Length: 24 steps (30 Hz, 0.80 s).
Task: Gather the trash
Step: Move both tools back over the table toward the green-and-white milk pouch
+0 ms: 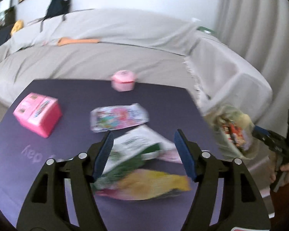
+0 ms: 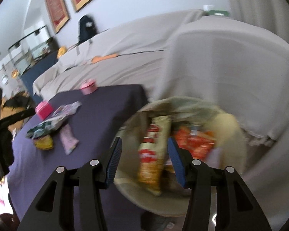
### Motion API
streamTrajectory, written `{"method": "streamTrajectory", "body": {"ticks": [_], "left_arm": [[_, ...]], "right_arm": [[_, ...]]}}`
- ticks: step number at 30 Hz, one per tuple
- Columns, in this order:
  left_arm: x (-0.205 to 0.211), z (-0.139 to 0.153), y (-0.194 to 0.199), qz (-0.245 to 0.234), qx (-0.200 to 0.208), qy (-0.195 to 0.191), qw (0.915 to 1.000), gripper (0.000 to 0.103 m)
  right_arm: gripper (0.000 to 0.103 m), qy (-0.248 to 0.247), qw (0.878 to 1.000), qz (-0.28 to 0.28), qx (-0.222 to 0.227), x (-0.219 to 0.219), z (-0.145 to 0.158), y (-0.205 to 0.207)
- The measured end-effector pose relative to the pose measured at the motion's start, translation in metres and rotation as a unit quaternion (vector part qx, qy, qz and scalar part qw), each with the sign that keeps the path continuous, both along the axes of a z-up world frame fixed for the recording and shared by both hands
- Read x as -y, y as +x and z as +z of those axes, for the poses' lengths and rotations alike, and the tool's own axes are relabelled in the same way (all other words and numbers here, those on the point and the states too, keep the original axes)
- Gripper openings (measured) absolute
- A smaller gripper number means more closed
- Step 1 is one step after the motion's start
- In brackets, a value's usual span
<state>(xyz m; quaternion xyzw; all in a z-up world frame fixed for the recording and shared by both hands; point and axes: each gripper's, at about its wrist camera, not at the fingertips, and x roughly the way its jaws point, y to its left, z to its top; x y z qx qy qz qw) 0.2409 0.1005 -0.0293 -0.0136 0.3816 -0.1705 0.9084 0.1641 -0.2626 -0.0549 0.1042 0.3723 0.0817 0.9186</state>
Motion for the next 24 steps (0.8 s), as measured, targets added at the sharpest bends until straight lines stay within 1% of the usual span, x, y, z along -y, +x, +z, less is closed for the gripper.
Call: {"method": "streamTrajectory", "body": {"ticks": [2, 4, 5, 9, 13, 15, 16, 19, 22, 23, 24], "left_arm": [[-0.023, -0.007, 0.000, 0.030, -0.012, -0.012, 0.9994, 0.062], [-0.039, -0.013, -0.005, 0.048, -0.020, -0.032, 0.9982, 0.062], [-0.049, -0.017, -0.010, 0.056, -0.024, -0.036, 0.9975, 0.062], [-0.067, -0.024, -0.030, 0.062, -0.030, -0.030, 0.9972, 0.062], [-0.086, -0.022, -0.042, 0.071, -0.024, -0.042, 0.9963, 0.062], [-0.101, -0.022, -0.045, 0.082, -0.024, -0.047, 0.9953, 0.062], [-0.105, -0.021, -0.045, 0.084, -0.026, -0.048, 0.9949, 0.062], [-0.120, -0.023, -0.046, 0.094, -0.035, -0.055, 0.9934, 0.062], [-0.134, -0.024, -0.052, 0.098, -0.037, -0.057, 0.9928, 0.062], [-0.137, -0.024, -0.053, 0.098, -0.037, -0.059, 0.9927, 0.062], [-0.140, -0.024, -0.054, 0.099, -0.037, -0.062, 0.9925, 0.062]], "right_arm": [[0.047, -0.005, 1.000, 0.024, -0.009, -0.024, 0.001, 0.003], [0.047, -0.011, 0.999, 0.050, -0.015, -0.047, 0.001, 0.005], [0.047, -0.022, 0.997, 0.069, -0.018, -0.064, 0.001, 0.006], [0.047, -0.051, 0.991, 0.118, -0.026, -0.108, 0.000, 0.014], [0.047, -0.061, 0.984, 0.165, -0.024, -0.151, 0.004, 0.029], [0.047, -0.067, 0.978, 0.195, -0.019, -0.176, 0.007, 0.040], [0.047, -0.068, 0.975, 0.212, -0.016, -0.186, 0.008, 0.045], [0.047, -0.084, 0.956, 0.280, -0.003, -0.226, 0.014, 0.065], [0.047, -0.130, 0.930, 0.343, -0.010, -0.267, 0.011, 0.087], [0.047, -0.152, 0.923, 0.354, -0.017, -0.280, 0.006, 0.096], [0.047, -0.166, 0.918, 0.360, -0.023, -0.288, 0.003, 0.103]]}}
